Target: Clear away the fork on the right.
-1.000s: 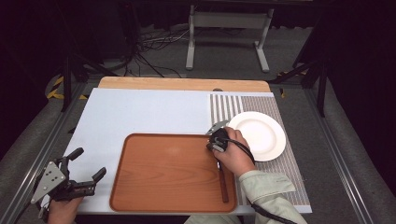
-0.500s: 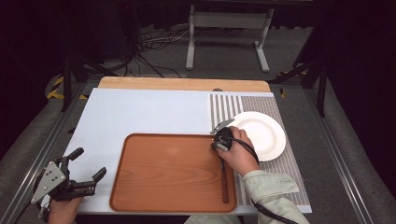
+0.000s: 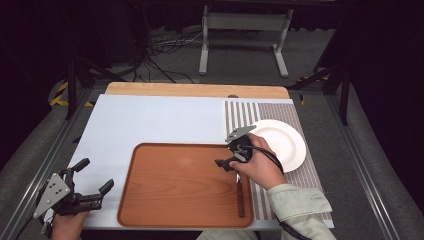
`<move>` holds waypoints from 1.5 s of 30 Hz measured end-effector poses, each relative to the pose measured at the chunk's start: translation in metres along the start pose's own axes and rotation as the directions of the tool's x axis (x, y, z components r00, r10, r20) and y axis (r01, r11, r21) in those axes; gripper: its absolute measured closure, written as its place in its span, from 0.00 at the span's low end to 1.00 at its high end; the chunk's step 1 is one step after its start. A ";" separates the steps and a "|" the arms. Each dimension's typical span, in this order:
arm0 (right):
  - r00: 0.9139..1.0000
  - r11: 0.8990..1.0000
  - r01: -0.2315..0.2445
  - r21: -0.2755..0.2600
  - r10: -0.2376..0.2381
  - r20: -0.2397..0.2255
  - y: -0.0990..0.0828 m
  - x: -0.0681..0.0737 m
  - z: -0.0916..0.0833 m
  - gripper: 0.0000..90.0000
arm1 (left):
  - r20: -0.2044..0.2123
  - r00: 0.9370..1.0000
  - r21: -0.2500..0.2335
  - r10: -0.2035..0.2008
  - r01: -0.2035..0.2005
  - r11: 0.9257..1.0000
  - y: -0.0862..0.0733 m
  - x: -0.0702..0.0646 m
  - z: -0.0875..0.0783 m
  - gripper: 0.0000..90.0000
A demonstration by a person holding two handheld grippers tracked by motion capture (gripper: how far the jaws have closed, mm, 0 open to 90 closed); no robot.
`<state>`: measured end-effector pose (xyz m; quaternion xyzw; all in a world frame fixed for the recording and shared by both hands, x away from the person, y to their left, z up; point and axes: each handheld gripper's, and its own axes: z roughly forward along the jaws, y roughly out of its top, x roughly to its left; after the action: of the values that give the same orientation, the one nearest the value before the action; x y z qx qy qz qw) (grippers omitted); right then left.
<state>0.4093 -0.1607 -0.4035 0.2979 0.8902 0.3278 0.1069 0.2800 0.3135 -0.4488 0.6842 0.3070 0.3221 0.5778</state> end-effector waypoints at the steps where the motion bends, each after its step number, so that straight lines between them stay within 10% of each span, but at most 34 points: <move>1: 1.000 1.000 0.008 -0.011 -0.009 -0.007 0.001 0.002 -0.004 0.25 | 0.000 1.000 0.000 0.000 0.000 1.000 0.000 0.000 0.000 0.02; 11: 0.998 0.995 0.065 -0.078 -0.065 -0.003 0.001 0.013 -0.035 0.23 | 0.000 1.000 0.000 0.000 0.000 1.000 0.000 0.000 0.000 0.02; 22: 0.993 0.967 0.114 -0.226 -0.112 0.020 -0.017 0.014 -0.071 0.18 | 0.002 1.000 0.003 0.003 -0.003 1.000 0.000 0.000 0.001 0.02; 45: 0.992 0.819 0.120 -0.561 -0.074 0.105 -0.091 -0.006 -0.114 0.18 | 0.000 1.000 0.005 0.000 0.000 1.000 0.000 -0.001 0.001 0.02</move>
<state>0.3283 -0.2791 -0.3758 0.2199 0.7620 0.5591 0.2418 0.2805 0.3121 -0.4490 0.6857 0.3077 0.3211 0.5762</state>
